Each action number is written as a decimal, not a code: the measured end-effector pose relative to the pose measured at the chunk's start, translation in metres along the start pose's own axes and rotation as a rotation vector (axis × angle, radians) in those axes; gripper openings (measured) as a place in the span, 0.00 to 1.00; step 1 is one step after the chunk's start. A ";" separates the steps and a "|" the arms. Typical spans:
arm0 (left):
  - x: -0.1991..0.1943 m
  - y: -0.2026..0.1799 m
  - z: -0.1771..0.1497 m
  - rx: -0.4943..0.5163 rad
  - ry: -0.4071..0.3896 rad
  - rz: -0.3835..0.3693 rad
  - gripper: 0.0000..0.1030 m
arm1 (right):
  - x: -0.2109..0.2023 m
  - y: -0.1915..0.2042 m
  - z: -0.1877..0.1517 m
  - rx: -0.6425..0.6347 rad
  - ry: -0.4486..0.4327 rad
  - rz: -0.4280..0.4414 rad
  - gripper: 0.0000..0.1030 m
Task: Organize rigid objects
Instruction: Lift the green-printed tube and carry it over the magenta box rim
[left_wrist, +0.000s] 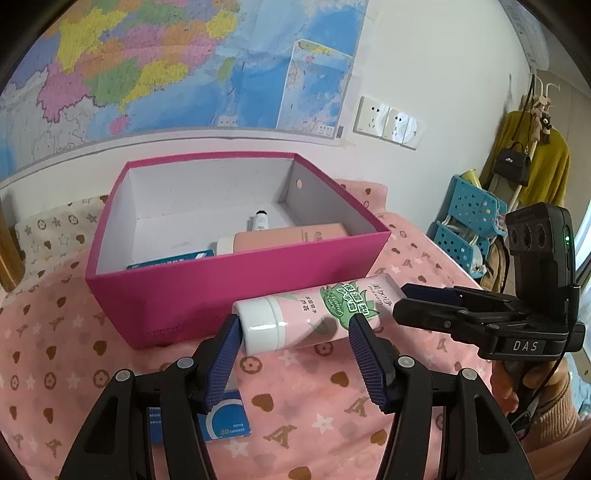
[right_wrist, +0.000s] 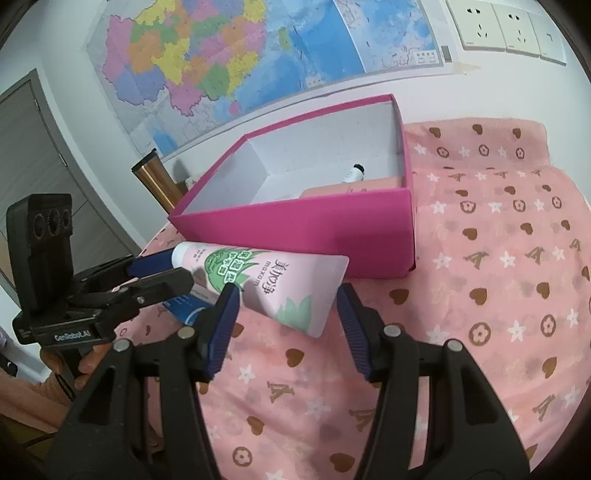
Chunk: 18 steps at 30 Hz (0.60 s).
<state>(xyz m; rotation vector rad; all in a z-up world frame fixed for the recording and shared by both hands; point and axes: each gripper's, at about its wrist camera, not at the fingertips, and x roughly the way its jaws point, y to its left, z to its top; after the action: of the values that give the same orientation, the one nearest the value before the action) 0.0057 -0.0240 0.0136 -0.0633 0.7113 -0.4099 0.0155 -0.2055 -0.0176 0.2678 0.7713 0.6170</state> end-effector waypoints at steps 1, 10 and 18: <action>0.000 0.000 0.001 0.002 -0.003 0.000 0.58 | -0.001 0.001 0.001 -0.003 -0.002 0.000 0.56; 0.000 -0.001 0.008 0.010 -0.022 -0.007 0.58 | -0.010 0.004 0.010 -0.023 -0.033 -0.011 0.56; 0.000 -0.003 0.017 0.018 -0.038 -0.005 0.58 | -0.013 0.003 0.017 -0.033 -0.054 -0.020 0.56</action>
<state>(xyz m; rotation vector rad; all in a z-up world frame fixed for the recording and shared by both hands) 0.0160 -0.0285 0.0273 -0.0563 0.6700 -0.4191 0.0194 -0.2115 0.0029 0.2454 0.7101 0.6012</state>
